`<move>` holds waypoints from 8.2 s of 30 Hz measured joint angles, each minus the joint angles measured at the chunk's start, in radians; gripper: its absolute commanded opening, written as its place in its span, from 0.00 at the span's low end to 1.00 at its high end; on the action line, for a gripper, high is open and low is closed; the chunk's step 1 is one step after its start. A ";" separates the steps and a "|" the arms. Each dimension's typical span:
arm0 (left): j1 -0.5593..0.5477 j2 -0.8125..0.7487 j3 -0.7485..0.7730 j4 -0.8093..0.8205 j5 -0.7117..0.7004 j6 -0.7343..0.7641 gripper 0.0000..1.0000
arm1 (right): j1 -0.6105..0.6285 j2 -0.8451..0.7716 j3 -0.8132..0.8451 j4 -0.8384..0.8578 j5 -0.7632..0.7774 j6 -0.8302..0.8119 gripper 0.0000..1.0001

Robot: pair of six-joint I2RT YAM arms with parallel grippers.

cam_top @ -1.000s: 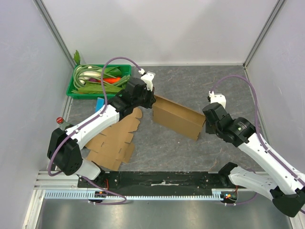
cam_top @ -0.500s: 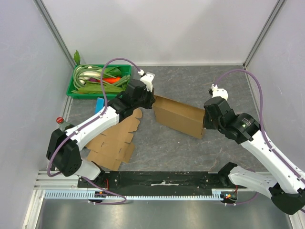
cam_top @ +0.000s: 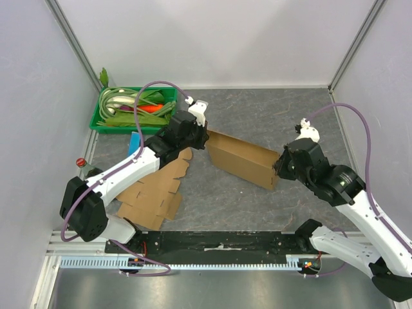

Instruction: Fold the paper box

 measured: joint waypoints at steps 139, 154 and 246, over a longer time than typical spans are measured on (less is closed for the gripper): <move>-0.345 0.105 -0.045 0.348 0.067 -0.161 0.32 | -0.093 0.195 -0.090 0.129 -0.005 -0.115 0.00; -0.213 -0.536 -0.340 0.226 0.063 -0.164 0.64 | -0.113 0.195 -0.160 0.185 -0.056 -0.142 0.00; 0.194 0.194 0.338 -0.345 0.230 -0.002 0.09 | -0.417 0.595 0.307 0.147 -0.362 -0.611 0.00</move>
